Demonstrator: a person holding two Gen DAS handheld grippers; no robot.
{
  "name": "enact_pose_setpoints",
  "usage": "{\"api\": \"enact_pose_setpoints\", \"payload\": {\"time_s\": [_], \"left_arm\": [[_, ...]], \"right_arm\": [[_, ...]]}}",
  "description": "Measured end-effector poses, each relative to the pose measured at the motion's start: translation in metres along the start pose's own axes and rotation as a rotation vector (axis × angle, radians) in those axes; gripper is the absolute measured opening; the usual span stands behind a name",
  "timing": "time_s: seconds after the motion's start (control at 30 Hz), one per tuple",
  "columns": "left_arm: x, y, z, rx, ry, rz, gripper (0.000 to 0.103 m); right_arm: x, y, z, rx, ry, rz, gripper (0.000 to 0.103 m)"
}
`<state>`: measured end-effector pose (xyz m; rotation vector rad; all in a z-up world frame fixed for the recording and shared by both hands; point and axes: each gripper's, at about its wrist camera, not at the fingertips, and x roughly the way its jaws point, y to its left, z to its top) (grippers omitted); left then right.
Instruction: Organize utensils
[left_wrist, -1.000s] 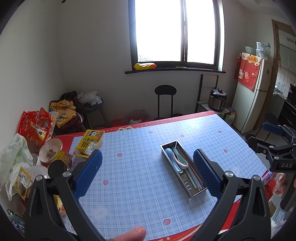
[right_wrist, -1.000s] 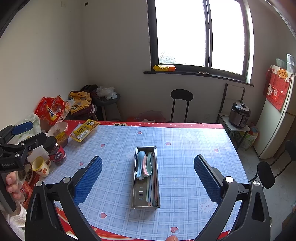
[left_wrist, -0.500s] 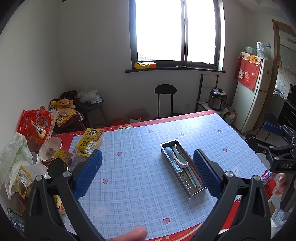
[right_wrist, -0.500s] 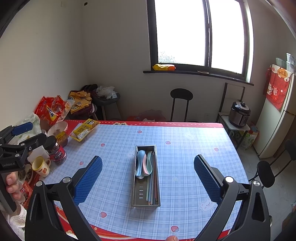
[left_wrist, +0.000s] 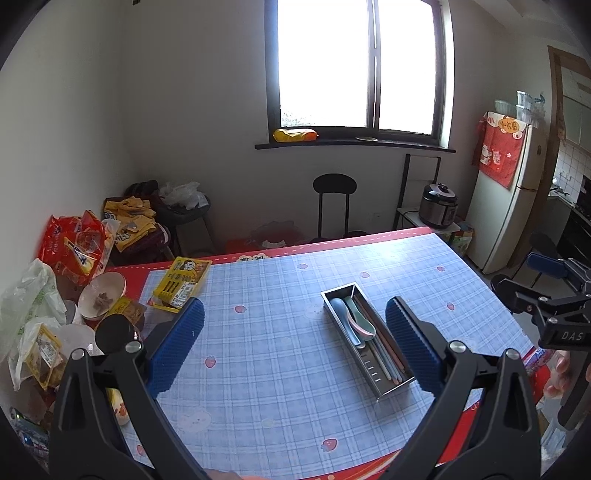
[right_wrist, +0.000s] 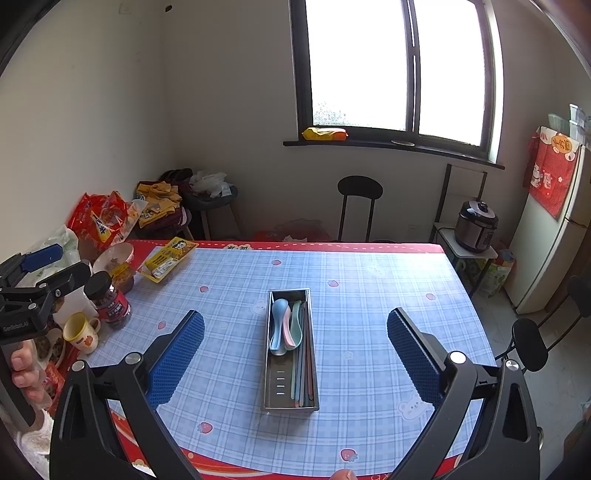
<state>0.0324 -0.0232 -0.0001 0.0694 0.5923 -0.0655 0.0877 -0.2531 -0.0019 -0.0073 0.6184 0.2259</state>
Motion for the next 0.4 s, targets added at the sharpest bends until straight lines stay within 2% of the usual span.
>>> {"api": "enact_pose_setpoints", "payload": {"time_s": [0.4], "left_arm": [[-0.0015, -0.0101, 0.0029, 0.049, 0.009, 0.052, 0.097]], "right_arm": [[0.0004, -0.0015, -0.0027, 0.003, 0.005, -0.007, 0.097]]}}
